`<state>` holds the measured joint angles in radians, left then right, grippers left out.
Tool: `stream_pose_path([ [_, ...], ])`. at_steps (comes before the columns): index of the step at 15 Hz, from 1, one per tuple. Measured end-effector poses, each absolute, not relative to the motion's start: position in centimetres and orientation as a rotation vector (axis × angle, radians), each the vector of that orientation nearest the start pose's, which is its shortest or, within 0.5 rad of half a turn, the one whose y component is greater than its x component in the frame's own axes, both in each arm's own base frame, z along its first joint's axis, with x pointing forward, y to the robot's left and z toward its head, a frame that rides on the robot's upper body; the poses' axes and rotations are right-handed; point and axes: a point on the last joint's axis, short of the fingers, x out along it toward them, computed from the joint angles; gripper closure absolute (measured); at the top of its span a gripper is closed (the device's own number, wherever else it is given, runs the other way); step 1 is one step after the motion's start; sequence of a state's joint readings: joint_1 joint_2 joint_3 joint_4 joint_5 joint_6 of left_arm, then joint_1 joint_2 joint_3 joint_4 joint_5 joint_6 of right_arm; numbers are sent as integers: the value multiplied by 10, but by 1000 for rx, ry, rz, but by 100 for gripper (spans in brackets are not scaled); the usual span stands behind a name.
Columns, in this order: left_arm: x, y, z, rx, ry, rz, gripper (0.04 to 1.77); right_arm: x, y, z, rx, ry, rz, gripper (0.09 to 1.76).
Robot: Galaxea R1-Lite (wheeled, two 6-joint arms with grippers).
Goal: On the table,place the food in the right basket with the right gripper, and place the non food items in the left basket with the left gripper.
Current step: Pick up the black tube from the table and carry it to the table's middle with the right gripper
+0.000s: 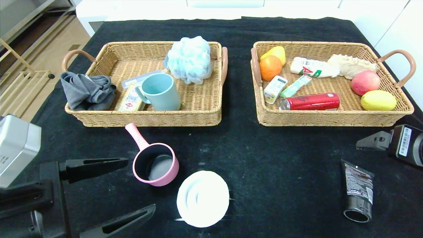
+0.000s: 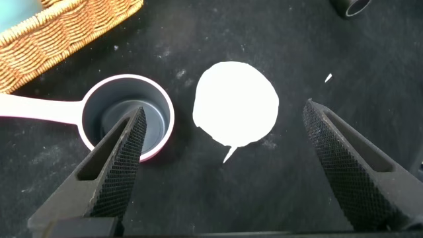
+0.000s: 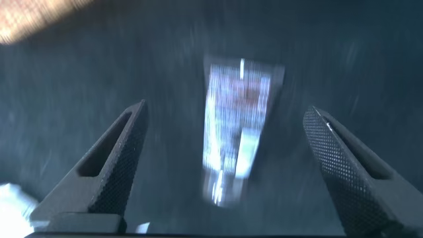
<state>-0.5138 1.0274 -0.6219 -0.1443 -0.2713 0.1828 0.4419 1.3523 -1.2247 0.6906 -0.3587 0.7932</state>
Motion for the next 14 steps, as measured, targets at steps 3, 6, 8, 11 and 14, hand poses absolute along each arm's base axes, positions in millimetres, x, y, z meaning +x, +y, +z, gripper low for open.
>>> stream_pose_path([
  [3, 113, -71, 231, 205, 192, -805, 9, 169, 71, 262, 533, 802, -228, 15],
  [6, 113, -71, 231, 205, 194, -806, 9, 169, 71, 246, 567, 887, -227, 15],
  [8, 113, -71, 230, 205, 196, -806, 9, 170, 72, 237, 555, 924, -240, 15],
  [11, 113, -71, 230, 205, 195, -806, 9, 172, 73, 225, 555, 969, -265, 14],
  [14, 113, -71, 231, 205, 194, -806, 9, 177, 75, 216, 592, 1011, -279, 14],
])
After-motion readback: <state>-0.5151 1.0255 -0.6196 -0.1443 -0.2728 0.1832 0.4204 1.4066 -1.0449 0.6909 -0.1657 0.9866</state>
